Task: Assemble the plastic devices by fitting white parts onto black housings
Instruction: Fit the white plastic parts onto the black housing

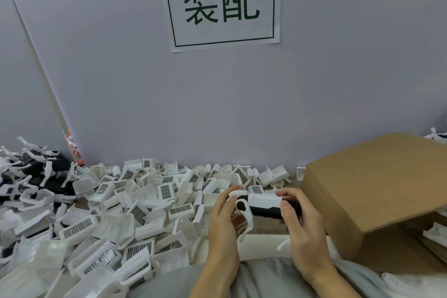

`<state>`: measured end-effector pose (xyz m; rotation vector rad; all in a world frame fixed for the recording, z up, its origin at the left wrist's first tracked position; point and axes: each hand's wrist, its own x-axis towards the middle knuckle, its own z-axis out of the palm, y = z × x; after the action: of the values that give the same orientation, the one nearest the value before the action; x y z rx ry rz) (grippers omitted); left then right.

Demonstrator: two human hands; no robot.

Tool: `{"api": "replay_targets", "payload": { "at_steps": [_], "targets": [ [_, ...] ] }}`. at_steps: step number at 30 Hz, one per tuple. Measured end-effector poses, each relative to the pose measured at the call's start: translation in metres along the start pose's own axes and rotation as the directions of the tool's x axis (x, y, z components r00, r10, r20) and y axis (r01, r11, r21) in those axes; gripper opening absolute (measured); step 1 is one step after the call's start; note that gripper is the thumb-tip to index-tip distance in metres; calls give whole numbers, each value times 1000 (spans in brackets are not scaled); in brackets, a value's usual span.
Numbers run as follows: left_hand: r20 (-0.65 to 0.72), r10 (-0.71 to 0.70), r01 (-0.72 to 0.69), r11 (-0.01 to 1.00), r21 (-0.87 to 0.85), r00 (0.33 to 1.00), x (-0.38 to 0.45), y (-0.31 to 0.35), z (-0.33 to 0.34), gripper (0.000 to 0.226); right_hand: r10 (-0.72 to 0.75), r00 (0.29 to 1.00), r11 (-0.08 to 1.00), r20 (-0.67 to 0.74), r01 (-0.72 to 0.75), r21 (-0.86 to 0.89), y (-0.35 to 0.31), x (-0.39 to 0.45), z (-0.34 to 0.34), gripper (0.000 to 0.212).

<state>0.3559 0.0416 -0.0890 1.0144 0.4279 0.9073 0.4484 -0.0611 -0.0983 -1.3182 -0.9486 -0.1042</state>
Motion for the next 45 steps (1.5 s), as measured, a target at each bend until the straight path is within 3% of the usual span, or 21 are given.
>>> {"api": "replay_targets", "payload": {
  "at_steps": [5, 7, 9, 11, 13, 16, 19, 21, 23, 28, 31, 34, 37, 38, 40, 42, 44, 45],
  "targets": [
    [-12, -59, 58, 997, -55, 998, -3, 5, 1, 15, 73, 997, 995, -33, -71, 65, 3, 3, 1, 22],
    [16, -67, 68, 995, -67, 998, -6, 7, 1, 14, 196, 977, 971, -86, -181, 157, 7, 6, 0, 22],
    [78, -70, 73, 997, -40, 995, -8, 10, 0, 16, 454, 888, 864, -76, -418, 279, 10, 12, -3, 24],
    [121, -69, 70, 998, -2, 990, -8, 10, 0, 25, 684, 728, 667, 34, -644, 375, 10, 17, -6, 28],
    [111, -57, 54, 998, 34, 992, -6, 7, -1, 27, 768, 625, 541, 141, -750, 380, 5, 19, -9, 34],
    [63, -25, 25, 1000, 9, 998, -3, 3, -6, 17, 714, 643, 595, 276, -766, 244, -6, 20, -7, 36],
    [39, -28, 31, 996, -83, 999, -2, 3, -8, 11, 667, 699, 706, 257, -703, 80, -5, 19, -8, 31],
    [20, -51, 53, 988, -144, 998, 0, 3, -6, 19, 613, 739, 783, 280, -615, -94, -3, 17, -12, 34],
    [-27, -92, 85, 976, -198, 995, 2, 1, -5, 23, 587, 727, 806, 356, -563, -181, -5, 16, -16, 37],
    [-21, -135, 126, 962, -243, 991, 5, 1, -5, 52, 608, 660, 792, 440, -541, -283, -9, 19, -21, 35],
    [-15, -149, 142, 962, -233, 989, 5, 1, -2, 69, 697, 501, 643, 513, -753, -137, -17, 26, -32, 36],
    [-36, -190, 183, 973, -137, 981, 6, 1, 0, 56, 676, 409, 560, 613, -826, -66, -33, 34, -53, 17],
    [4, -227, 227, 974, -22, 974, 9, 4, -5, 50, 672, 424, 560, 606, -827, -42, -50, 41, -70, 19],
    [14, -244, 244, 970, 1, 970, 9, 6, -7, 51, 670, 466, 557, 578, -830, 24, -58, 47, -75, 18],
    [39, -288, 289, 957, 3, 957, 8, 9, -6, 50, 632, 638, 519, 440, -770, 371, -75, 75, -89, 19],
    [53, -299, 299, 954, -5, 953, 6, 11, -5, 49, 569, 810, 443, 144, -449, 776, -98, 117, -113, 23],
    [61, -297, 298, 954, -17, 953, 5, 12, -4, 48, 498, 842, 509, -207, -90, 856, -116, 157, -143, 19],
    [64, -299, 301, 953, -21, 952, 4, 13, -3, 47, 469, 827, 593, -311, -34, 805, -122, 169, -155, 22]
  ]
}}
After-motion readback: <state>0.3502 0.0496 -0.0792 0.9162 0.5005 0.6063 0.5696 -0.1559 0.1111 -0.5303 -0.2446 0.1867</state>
